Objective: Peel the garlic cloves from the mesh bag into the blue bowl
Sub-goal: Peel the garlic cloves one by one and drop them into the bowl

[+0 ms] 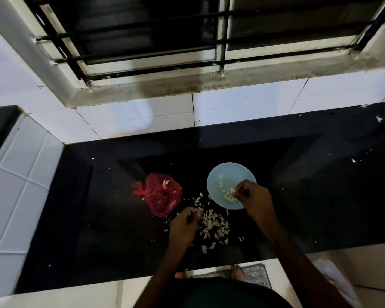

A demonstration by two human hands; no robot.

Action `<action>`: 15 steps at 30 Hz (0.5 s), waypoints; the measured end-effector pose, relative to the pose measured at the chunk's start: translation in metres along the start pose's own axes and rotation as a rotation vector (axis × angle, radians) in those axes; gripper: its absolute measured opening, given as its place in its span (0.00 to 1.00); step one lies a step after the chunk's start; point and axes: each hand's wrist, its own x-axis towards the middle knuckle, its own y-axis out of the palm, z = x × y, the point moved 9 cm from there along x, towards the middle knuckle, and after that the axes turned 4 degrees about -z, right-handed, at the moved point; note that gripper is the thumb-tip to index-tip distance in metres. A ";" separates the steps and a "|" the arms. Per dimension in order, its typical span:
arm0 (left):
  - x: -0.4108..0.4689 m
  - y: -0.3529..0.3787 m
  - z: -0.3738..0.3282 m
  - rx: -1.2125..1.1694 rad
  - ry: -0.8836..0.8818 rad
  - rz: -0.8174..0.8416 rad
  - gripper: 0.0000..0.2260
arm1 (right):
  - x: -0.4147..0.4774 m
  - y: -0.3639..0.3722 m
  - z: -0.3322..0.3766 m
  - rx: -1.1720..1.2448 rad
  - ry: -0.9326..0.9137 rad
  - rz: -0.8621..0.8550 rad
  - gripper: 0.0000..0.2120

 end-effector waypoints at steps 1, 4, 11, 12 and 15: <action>0.001 -0.003 0.000 0.008 0.013 0.000 0.07 | 0.002 0.001 0.000 -0.029 -0.007 0.003 0.04; 0.001 -0.009 -0.004 -0.009 0.043 -0.017 0.13 | 0.001 0.001 -0.001 -0.091 -0.014 -0.008 0.09; -0.001 -0.034 0.010 -0.109 -0.087 -0.128 0.12 | -0.028 0.026 0.019 -0.088 -0.143 0.052 0.01; -0.002 -0.042 0.015 -0.118 -0.112 -0.155 0.14 | -0.036 0.038 0.024 -0.101 -0.182 0.090 0.02; -0.005 -0.062 0.030 -0.035 -0.122 -0.180 0.12 | -0.057 0.082 0.041 -0.146 -0.291 0.264 0.04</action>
